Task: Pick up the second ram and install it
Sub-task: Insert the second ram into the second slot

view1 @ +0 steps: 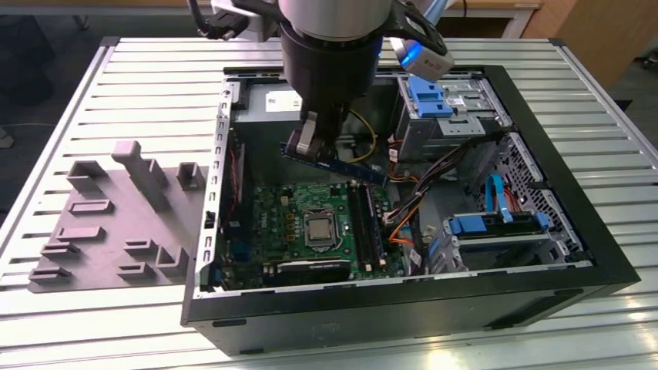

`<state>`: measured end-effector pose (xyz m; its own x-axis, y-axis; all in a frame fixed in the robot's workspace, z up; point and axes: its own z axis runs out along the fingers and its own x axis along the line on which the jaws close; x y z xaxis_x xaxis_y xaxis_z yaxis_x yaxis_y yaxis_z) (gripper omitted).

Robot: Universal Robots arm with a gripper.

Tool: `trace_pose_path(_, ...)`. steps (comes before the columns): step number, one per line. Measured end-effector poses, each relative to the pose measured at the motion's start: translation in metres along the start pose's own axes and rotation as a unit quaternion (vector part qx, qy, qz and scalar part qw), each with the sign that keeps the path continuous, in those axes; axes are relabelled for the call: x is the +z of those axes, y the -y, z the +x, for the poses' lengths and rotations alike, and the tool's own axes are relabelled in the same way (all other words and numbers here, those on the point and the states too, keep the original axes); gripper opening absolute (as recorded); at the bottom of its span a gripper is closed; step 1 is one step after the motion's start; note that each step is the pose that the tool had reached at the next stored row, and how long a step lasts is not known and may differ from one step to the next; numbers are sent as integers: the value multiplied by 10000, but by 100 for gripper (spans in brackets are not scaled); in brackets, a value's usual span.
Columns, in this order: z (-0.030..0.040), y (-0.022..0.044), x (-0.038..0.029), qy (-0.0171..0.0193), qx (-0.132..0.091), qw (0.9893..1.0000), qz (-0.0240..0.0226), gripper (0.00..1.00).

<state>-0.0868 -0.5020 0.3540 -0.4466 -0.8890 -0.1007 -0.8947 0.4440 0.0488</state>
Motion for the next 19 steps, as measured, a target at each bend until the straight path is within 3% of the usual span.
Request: trace_pose_path(19, 0, 0, 0, 18, 351, 9994, 36, 11)
